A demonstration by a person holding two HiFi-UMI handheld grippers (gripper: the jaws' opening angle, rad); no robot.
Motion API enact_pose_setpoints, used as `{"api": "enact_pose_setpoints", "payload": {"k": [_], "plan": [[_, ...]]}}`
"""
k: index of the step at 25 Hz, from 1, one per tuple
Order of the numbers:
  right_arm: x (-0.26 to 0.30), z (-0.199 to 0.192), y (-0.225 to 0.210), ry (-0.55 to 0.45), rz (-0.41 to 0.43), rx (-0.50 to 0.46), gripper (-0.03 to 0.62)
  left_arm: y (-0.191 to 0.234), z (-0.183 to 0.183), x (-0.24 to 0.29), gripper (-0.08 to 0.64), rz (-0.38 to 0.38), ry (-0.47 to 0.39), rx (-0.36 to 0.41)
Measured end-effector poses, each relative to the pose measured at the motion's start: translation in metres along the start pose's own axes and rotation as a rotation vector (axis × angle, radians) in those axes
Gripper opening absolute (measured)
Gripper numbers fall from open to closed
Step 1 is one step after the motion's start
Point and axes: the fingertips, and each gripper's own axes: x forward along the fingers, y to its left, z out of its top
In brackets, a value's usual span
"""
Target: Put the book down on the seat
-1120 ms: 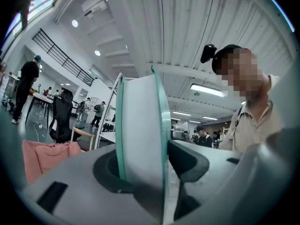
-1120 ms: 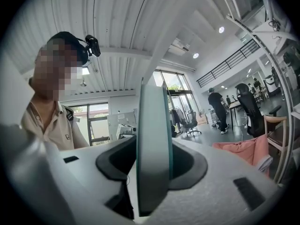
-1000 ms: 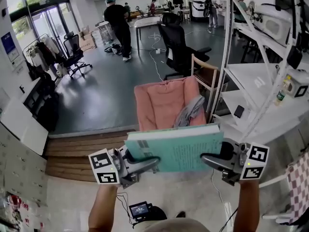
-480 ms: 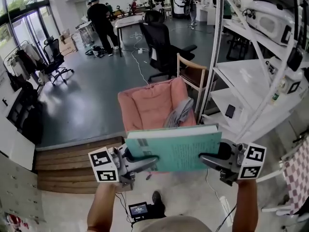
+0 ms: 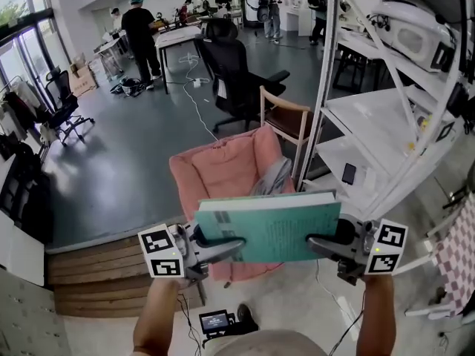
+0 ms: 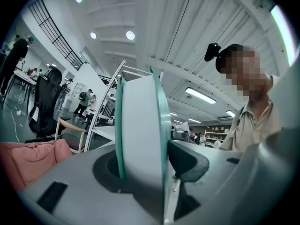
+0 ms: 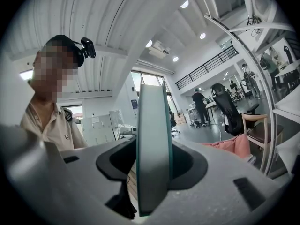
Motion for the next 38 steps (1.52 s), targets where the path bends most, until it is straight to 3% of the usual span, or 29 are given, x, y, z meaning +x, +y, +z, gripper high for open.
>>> {"api": "enact_pose_setpoints", "payload": {"k": [17, 22, 29, 38], "plan": [[0.084, 0.0, -0.058, 0.038, -0.054, 0.011, 0.176, 0.102, 0.007, -0.035, 0.218, -0.063, 0.001, -0.032], [0.115, -0.006, -0.084, 0.061, 0.008, 0.025, 0.178, 0.132, 0.002, -0.051, 0.218, 0.002, -0.003, -0.05], [0.16, -0.018, -0.131, 0.087, 0.16, 0.056, 0.176, 0.179, -0.005, -0.067, 0.218, 0.141, 0.005, -0.055], [0.172, -0.042, -0.23, 0.17, 0.231, 0.089, 0.176, 0.26, -0.036, -0.026, 0.218, 0.212, -0.008, -0.117]]}}
